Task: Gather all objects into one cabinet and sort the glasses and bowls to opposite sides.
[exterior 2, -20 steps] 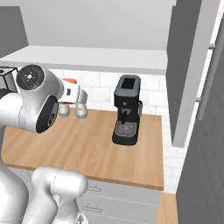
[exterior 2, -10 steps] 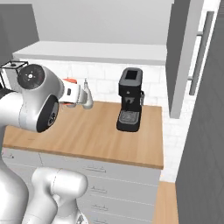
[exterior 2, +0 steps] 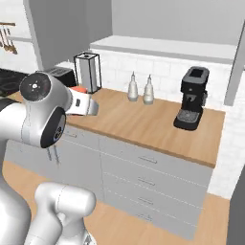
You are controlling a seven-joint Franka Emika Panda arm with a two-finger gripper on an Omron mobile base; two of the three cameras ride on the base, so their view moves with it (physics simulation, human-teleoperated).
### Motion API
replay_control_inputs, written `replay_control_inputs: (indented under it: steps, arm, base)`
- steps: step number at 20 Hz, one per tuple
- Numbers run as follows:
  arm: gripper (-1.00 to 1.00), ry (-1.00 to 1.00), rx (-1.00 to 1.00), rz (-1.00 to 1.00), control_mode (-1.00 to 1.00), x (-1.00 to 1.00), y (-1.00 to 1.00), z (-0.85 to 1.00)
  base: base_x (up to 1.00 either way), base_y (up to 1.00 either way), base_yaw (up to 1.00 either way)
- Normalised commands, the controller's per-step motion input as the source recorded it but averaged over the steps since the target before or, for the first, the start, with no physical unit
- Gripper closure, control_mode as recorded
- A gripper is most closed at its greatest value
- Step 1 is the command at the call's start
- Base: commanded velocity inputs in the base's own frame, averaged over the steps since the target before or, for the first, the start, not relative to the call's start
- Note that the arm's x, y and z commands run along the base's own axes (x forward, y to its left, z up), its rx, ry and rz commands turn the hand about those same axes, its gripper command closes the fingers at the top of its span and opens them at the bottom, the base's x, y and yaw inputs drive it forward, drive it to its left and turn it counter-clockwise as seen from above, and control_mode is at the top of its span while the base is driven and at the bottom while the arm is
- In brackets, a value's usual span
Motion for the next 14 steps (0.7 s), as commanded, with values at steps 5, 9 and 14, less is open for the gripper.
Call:
replay_control_inputs:
  steps: [5,9,14]
  arm:
    - [1.0,0.0,0.0,0.0,1.0,0.0,0.0,0.0]
    - [1.0,0.0,0.0,0.0,1.0,0.0,0.0,0.0]
    - [1.0,0.0,0.0,0.0,1.0,0.0,0.0,0.0]
  base:
    - [-0.38,0.41,0.77]
    - [-0.06,0.25,0.79]
    - [0.45,0.0,0.73]
